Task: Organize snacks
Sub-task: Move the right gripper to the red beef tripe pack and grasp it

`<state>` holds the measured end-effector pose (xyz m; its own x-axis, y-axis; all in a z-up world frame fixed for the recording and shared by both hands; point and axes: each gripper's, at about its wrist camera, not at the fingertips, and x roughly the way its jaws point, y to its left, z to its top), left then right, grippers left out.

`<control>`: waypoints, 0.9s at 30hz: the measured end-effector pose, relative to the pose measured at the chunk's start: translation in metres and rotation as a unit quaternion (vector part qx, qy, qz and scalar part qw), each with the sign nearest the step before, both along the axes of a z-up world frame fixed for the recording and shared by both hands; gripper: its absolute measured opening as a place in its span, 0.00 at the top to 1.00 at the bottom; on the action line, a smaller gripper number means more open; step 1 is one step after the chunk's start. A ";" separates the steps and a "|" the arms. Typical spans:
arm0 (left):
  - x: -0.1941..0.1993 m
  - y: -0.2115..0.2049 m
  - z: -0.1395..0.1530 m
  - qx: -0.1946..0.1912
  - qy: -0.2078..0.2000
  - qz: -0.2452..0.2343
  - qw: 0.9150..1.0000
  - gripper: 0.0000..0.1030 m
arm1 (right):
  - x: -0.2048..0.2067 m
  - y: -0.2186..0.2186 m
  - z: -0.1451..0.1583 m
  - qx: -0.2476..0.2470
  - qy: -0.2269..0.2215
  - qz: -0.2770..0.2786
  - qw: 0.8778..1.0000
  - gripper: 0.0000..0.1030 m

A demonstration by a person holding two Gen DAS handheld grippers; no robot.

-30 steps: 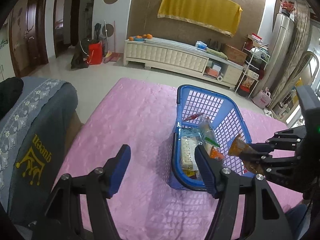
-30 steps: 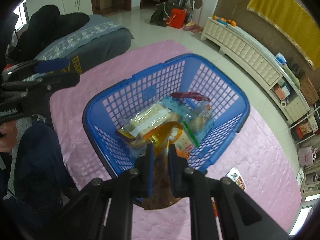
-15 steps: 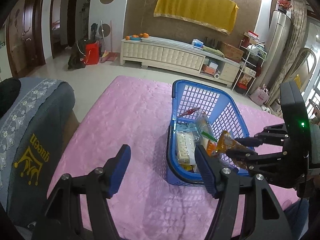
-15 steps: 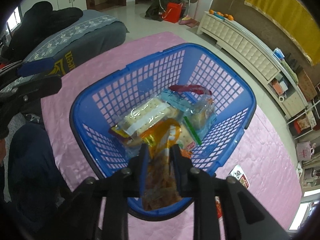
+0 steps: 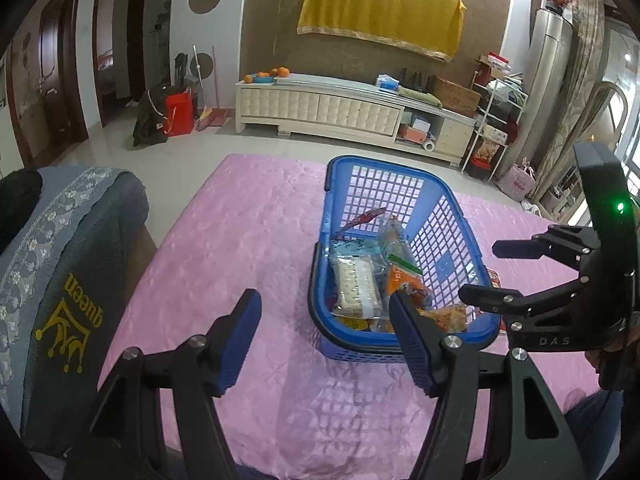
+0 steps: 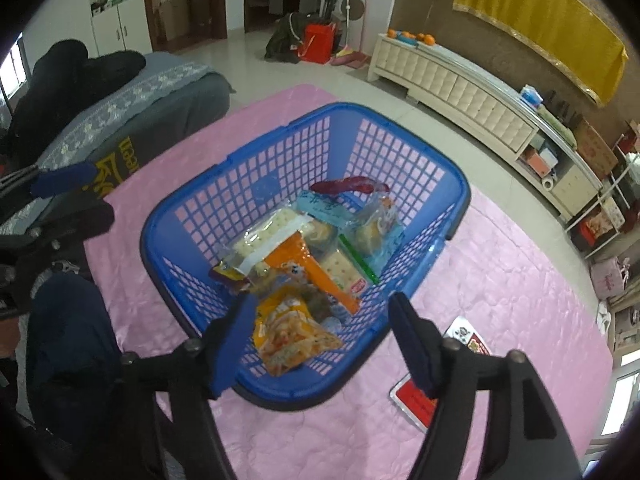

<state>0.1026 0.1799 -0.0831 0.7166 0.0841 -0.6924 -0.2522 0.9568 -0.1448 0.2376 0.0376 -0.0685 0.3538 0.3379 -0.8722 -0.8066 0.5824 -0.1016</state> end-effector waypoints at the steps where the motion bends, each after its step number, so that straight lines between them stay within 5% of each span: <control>1: 0.000 -0.002 0.001 0.003 0.000 -0.002 1.000 0.38 | 0.000 -0.003 0.002 0.003 0.000 -0.003 1.000 0.28; 7: 0.006 -0.020 0.008 0.023 0.006 -0.023 0.999 0.26 | 0.002 -0.026 0.009 0.014 0.017 -0.036 0.999 0.24; 17: 0.035 -0.036 0.009 0.022 0.042 -0.042 0.998 0.25 | 0.022 -0.071 0.022 0.034 0.041 -0.117 0.992 0.06; 27: 0.089 -0.038 -0.007 0.008 0.117 -0.053 0.992 0.25 | 0.072 -0.123 0.006 0.057 0.124 -0.245 0.960 0.00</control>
